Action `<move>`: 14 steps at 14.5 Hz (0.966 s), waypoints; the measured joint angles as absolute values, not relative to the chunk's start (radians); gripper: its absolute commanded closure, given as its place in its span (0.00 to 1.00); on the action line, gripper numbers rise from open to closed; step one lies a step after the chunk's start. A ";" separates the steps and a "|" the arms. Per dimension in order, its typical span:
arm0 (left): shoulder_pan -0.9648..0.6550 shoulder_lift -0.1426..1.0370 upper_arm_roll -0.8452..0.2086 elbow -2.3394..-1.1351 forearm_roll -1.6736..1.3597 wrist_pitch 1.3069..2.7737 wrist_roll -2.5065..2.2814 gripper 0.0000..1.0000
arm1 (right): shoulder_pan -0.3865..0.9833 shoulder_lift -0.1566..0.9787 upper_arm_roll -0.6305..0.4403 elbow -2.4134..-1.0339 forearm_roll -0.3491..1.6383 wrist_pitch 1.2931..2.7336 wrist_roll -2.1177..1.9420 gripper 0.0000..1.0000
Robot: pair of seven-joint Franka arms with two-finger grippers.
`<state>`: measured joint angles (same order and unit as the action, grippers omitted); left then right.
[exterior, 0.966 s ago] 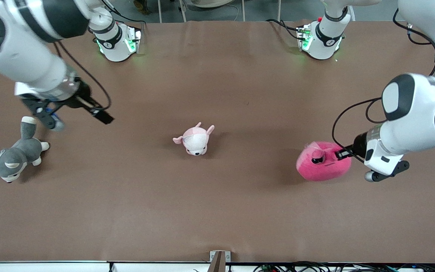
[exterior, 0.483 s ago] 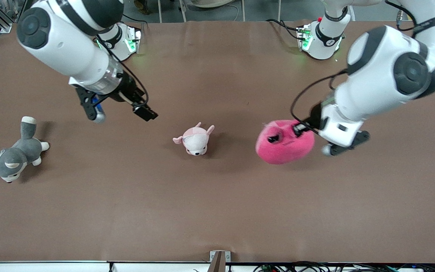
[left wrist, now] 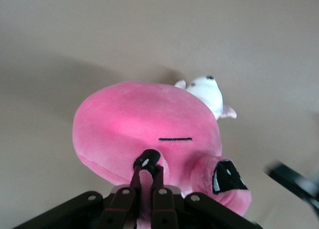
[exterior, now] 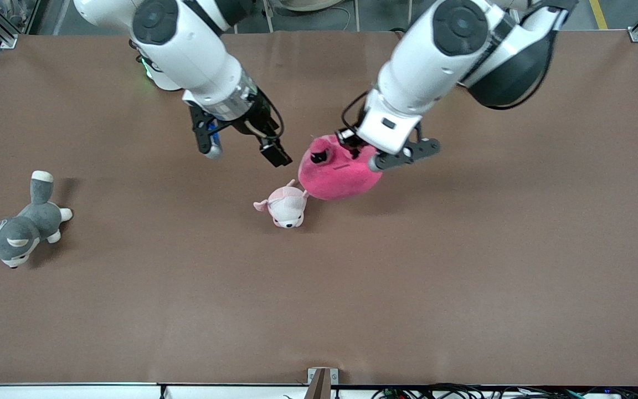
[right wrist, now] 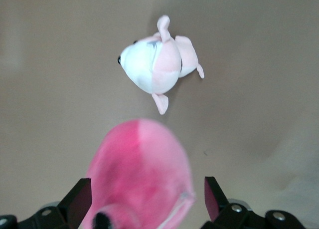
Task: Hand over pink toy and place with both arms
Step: 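Grasp the pink toy with the right gripper while the left gripper holds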
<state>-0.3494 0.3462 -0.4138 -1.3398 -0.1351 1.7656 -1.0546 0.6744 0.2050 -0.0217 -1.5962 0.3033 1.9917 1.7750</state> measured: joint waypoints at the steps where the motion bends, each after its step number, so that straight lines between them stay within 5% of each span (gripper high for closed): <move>1: -0.371 0.352 -0.413 -1.340 -0.135 1.766 -1.069 0.99 | 0.685 0.218 -0.022 -1.593 0.303 1.997 1.789 0.03; 9: -0.415 0.400 -0.412 -1.339 -0.126 1.790 -1.081 0.99 | 0.700 0.262 -0.024 -1.562 0.304 1.997 1.812 0.35; 13: -0.415 0.400 -0.412 -1.336 -0.125 1.790 -1.081 0.98 | 0.704 0.262 -0.023 -1.562 0.304 1.991 1.785 0.96; 14: -0.415 0.400 -0.412 -1.336 -0.125 1.790 -1.081 0.98 | 0.705 0.262 -0.023 -1.562 0.304 1.990 1.778 0.99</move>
<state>-0.4153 0.4004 -0.4117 -1.3360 -0.1254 1.7901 -1.0808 0.7047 0.2619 -0.0234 -1.5623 0.3038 1.9898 1.7781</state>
